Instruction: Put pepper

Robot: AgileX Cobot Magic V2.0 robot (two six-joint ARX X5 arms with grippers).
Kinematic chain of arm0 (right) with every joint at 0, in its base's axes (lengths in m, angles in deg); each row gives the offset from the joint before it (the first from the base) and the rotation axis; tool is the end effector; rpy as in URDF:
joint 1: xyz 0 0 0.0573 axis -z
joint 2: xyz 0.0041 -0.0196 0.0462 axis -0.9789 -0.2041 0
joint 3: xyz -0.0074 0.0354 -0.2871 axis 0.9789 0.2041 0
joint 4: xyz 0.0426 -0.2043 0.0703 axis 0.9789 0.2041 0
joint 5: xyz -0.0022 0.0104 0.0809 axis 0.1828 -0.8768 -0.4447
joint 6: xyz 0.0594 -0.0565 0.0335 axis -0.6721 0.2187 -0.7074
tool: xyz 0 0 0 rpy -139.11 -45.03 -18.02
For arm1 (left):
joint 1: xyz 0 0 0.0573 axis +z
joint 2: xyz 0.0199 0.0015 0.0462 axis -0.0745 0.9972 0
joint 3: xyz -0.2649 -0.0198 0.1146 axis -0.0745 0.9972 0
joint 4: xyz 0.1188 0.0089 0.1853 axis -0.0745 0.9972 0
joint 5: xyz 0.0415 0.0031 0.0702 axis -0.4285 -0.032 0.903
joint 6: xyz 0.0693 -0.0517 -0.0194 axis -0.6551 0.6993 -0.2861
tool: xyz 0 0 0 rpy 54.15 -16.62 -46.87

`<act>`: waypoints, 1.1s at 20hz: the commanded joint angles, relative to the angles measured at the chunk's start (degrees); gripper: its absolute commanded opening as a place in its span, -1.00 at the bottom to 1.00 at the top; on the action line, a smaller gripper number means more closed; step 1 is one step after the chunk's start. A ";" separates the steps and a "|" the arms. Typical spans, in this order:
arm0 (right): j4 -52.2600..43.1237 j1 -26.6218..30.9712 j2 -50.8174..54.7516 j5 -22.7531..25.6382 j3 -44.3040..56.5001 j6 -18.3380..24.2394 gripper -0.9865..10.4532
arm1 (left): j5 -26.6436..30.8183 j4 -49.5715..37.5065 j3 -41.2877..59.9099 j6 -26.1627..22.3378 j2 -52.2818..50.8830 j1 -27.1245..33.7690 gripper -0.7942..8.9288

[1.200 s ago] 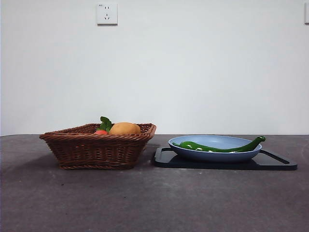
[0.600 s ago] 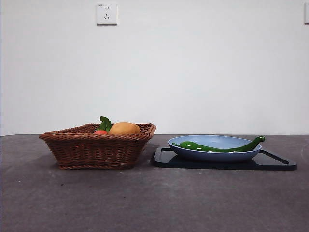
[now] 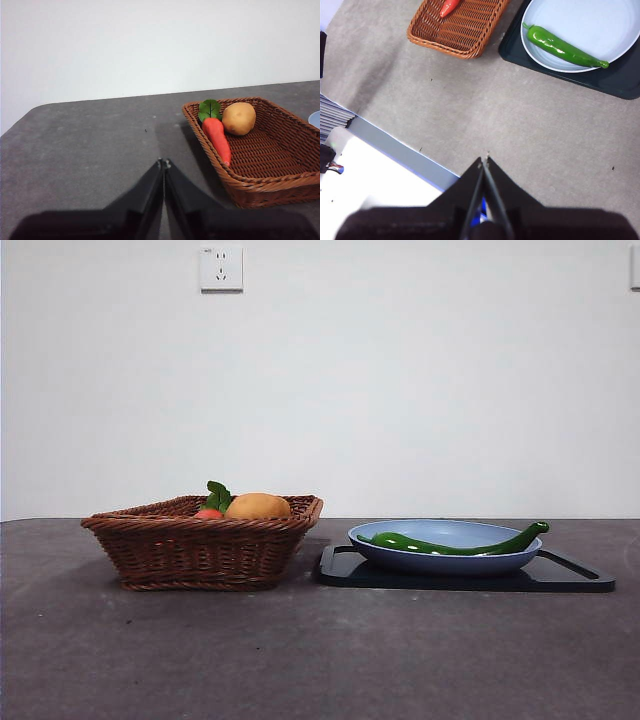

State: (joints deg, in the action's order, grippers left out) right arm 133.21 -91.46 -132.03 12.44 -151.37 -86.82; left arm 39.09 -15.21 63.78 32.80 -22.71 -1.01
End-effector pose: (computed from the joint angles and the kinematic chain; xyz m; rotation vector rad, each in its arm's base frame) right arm 0.0819 0.0527 0.3531 0.0744 0.8812 0.6394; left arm 0.0855 -0.0072 0.1670 0.0306 0.0056 -0.1032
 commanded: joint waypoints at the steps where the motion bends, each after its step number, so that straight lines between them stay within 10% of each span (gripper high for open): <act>1: -0.33 -0.33 -0.28 0.04 -0.96 -0.35 -0.81 | -0.04 -0.55 0.61 0.55 -0.26 0.20 -0.82; 15: -2.03 1.66 1.66 1.57 -0.92 3.67 -0.81 | -0.04 -0.52 0.61 0.55 -0.17 0.20 -0.82; 22: -31.47 10.51 18.69 1.62 16.61 1.38 -0.81 | -0.04 -0.52 0.61 0.55 -0.17 0.20 -0.82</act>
State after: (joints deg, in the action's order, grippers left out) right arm 103.07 -80.90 -112.95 13.84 -135.41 -84.83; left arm 39.09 -15.21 63.78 32.80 -22.71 -1.01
